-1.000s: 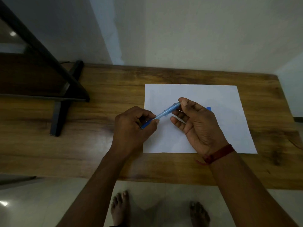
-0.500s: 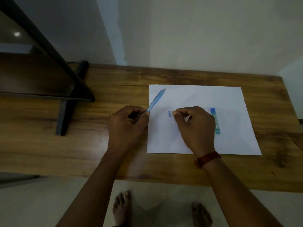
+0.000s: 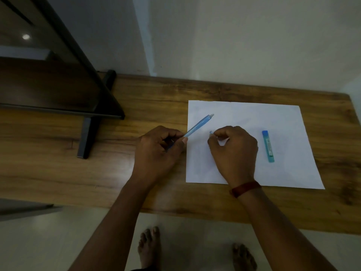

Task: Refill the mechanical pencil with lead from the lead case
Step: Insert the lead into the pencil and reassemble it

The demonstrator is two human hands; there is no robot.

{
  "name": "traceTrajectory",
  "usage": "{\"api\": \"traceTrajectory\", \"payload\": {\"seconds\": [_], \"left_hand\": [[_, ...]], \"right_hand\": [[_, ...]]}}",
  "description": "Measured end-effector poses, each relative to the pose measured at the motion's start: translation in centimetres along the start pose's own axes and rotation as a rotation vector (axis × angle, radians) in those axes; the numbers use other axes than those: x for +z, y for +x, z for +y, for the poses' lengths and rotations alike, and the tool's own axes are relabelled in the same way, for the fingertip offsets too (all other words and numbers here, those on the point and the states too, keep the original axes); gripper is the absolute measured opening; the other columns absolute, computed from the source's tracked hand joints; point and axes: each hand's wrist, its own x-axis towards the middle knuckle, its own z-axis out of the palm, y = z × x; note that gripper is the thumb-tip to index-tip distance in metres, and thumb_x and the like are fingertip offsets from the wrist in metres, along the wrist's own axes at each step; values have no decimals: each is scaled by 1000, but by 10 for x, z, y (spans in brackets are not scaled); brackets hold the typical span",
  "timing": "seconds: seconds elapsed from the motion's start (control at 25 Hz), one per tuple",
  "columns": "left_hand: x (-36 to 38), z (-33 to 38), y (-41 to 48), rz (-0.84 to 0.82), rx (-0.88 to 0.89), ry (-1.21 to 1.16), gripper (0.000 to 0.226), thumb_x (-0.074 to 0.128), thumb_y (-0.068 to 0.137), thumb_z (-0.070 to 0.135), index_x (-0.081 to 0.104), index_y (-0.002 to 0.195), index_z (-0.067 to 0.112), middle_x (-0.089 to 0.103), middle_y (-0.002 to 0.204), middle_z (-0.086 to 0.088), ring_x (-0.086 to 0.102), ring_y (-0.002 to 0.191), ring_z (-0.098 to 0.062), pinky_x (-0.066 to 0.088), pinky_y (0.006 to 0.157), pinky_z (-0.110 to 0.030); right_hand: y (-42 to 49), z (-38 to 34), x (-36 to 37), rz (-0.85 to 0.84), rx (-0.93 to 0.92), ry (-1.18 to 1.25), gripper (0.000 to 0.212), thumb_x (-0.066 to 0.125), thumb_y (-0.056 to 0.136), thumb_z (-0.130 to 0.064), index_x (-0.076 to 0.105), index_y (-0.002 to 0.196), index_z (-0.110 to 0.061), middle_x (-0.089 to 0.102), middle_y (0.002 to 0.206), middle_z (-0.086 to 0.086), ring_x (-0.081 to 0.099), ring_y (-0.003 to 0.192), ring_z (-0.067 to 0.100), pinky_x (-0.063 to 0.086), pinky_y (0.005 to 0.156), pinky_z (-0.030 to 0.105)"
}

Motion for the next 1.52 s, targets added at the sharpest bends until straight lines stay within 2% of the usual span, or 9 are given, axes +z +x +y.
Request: {"api": "traceTrajectory", "payload": {"seconds": [0.04,0.12,0.2,0.36,0.56,0.72,1.0,1.52], "left_hand": [[0,0,1,3,1,4,16,69,85,27,72,98,17,70,88,4,65,75,-8,54,62,-17],[2,3,3,8,14,-8,16,69,85,27,73,96,18,70,87,5,64,74,-7,52,60,-14],[6,7,4,-10,39,-22,14,71,84,26,73,94,17,70,85,4,63,72,-7,51,60,-14],[19,19,2,-60,100,-2,14,74,82,24,74,93,15,71,84,2,62,70,-8,53,60,-20],[36,31,1,-120,144,35,14,75,81,22,74,92,13,71,84,0,61,69,-9,50,61,-17],[46,40,2,-128,137,67,15,75,81,22,74,94,14,69,85,3,59,70,-5,45,62,-9],[61,53,2,-143,172,60,15,75,80,18,73,93,10,70,86,-3,62,72,-13,53,61,-22],[85,68,3,-147,172,39,17,77,78,16,74,92,6,70,88,-8,62,76,-18,52,62,-24]], "right_hand": [[3,-1,-3,6,82,134,13,73,81,-27,72,85,-15,72,81,-1,60,69,6,46,68,16],[11,-1,-11,-3,344,454,8,77,77,-23,70,80,-20,71,74,-7,66,67,11,54,61,20],[16,3,-24,-17,538,735,14,78,76,-16,70,87,-20,73,76,-4,69,69,17,54,53,22],[18,16,-46,-153,554,968,25,66,87,-19,66,112,-21,75,97,1,72,85,15,55,60,22],[19,36,-65,-235,575,1194,26,62,86,-23,61,109,-9,73,105,9,70,97,25,57,68,32],[20,47,-73,-241,576,1273,18,58,91,-20,63,103,-8,73,105,13,69,99,28,58,71,34],[21,61,-85,-225,589,1284,12,56,93,-13,63,101,-6,73,103,17,70,96,31,58,73,36],[22,83,-99,-229,617,1229,26,57,92,-13,58,113,4,70,106,22,69,95,33,58,74,36]]}}
